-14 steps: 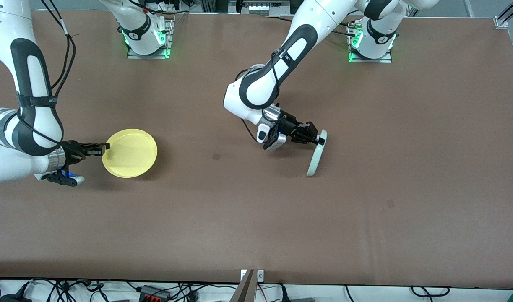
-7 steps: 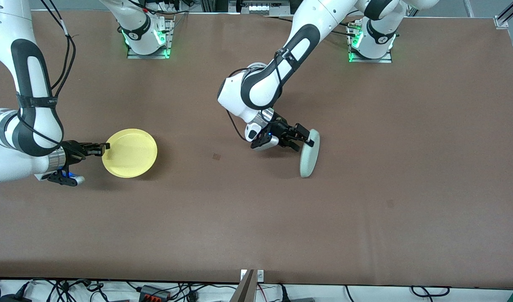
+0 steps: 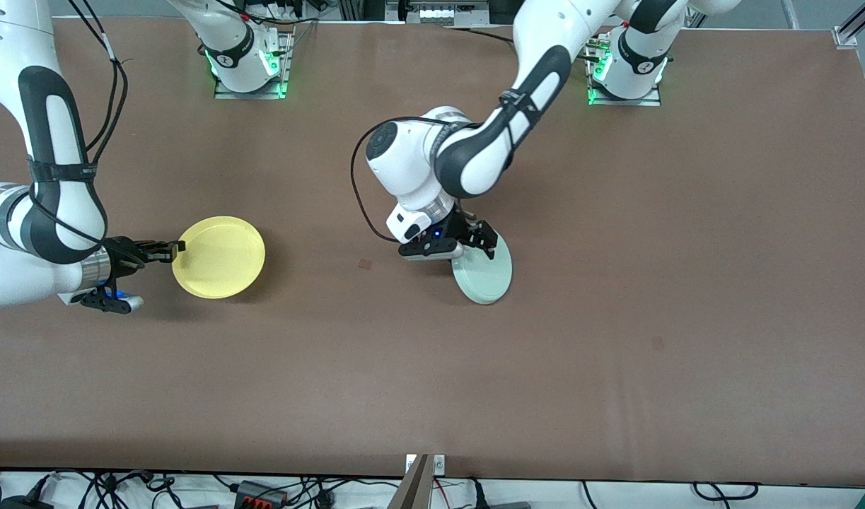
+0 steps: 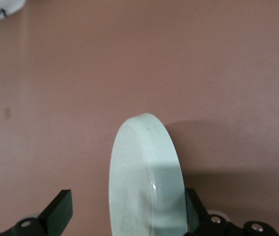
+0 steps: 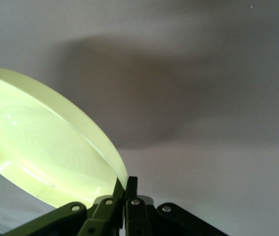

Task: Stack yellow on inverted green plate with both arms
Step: 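Lower the inverted green plate onto the table center and open the left gripper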

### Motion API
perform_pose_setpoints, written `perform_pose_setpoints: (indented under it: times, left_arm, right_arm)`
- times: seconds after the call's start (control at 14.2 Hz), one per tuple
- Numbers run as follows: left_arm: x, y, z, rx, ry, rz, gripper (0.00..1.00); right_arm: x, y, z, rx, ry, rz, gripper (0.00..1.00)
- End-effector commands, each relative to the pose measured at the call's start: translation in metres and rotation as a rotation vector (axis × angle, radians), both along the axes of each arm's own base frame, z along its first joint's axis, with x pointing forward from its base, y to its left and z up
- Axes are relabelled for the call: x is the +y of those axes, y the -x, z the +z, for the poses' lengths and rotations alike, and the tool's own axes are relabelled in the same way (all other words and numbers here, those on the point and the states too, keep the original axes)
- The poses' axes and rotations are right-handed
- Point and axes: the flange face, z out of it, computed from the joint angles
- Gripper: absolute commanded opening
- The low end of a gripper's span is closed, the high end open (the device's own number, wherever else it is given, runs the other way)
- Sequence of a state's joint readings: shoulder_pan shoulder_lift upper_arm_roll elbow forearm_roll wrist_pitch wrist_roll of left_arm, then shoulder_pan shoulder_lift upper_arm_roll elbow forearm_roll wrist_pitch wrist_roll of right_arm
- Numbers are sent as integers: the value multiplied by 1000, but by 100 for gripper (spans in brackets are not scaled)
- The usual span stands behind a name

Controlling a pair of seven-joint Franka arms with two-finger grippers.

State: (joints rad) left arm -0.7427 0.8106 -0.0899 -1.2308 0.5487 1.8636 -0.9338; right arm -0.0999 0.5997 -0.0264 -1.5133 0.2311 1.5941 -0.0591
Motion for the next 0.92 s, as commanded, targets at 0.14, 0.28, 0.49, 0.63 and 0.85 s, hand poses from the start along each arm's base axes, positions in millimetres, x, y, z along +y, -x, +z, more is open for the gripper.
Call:
perform_pose_setpoints:
  times: [0.14,0.28,0.49,0.63,0.85]
  left_arm:
    - [13,-20,7,24,148,51,100]
    - [19,-30,13,48,231,96,100]
    - [55,-56,43,30,245,130,100]
    - [90,-71,61,62,204,108,100]
    - [168,-106,103,132,147,15,100]
  right_arm:
    - [-7,-3,3,-10,3,49,0]
    - [-6,-3,3,-9,3,50,0]
    - [5,-4,9,-22,4,81,0]
    - [33,-6,13,-19,2,108,0]
    - [92,-6,13,-15,-21,153,0]
